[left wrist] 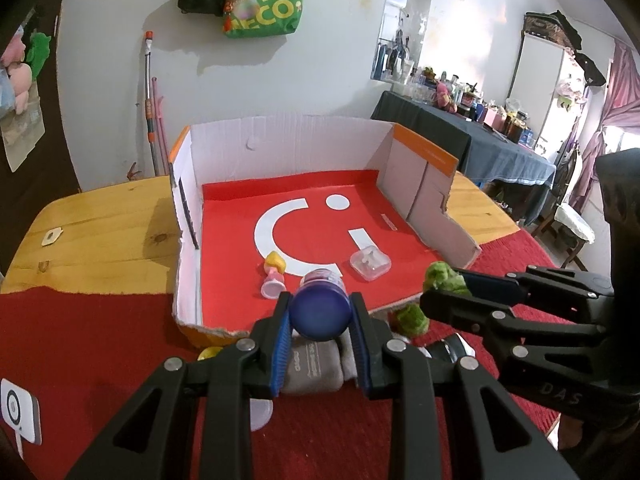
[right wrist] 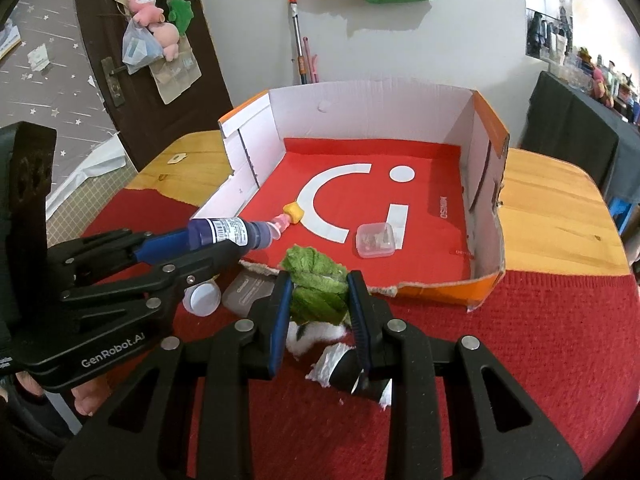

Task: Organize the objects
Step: 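Carry the purple bottle and green yarn into the cardboard box with both grippers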

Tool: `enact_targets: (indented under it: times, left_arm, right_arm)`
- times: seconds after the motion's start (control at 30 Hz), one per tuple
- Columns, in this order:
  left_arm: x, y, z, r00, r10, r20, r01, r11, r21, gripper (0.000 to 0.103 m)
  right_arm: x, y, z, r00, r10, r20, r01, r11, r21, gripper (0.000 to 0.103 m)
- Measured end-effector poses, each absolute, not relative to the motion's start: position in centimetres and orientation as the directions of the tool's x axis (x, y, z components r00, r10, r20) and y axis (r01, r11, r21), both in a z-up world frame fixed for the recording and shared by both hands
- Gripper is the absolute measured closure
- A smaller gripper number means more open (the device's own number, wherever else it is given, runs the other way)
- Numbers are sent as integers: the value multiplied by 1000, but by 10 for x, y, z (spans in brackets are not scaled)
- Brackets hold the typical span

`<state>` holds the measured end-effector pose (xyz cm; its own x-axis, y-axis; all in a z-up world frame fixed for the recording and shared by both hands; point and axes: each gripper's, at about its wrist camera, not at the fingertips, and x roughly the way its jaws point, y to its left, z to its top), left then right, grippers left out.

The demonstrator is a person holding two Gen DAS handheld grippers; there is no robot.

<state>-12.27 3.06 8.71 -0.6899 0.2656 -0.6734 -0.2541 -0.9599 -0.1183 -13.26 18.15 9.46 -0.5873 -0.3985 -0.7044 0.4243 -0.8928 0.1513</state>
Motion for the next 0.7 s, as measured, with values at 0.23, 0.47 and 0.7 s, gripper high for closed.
enact_targets:
  times: [0.23,0.47,0.7]
  left_arm:
    - [-137,31,85,-675,268,-688,-260,-958,-119,74]
    - [-154,31,77,-650,257,-715,-255,-960,-113,74]
    - [-167,31,66,-607,275,-746,-266,-954,-136,74]
  right_arm:
    - [-151,179,92,-557,-408,-723,431,-886,167,77]
    - [-172,179,86,-524,-404,-750,437,-883,170,77]
    - [-191,172,72,-476,-407,-779,452,-874,181,77]
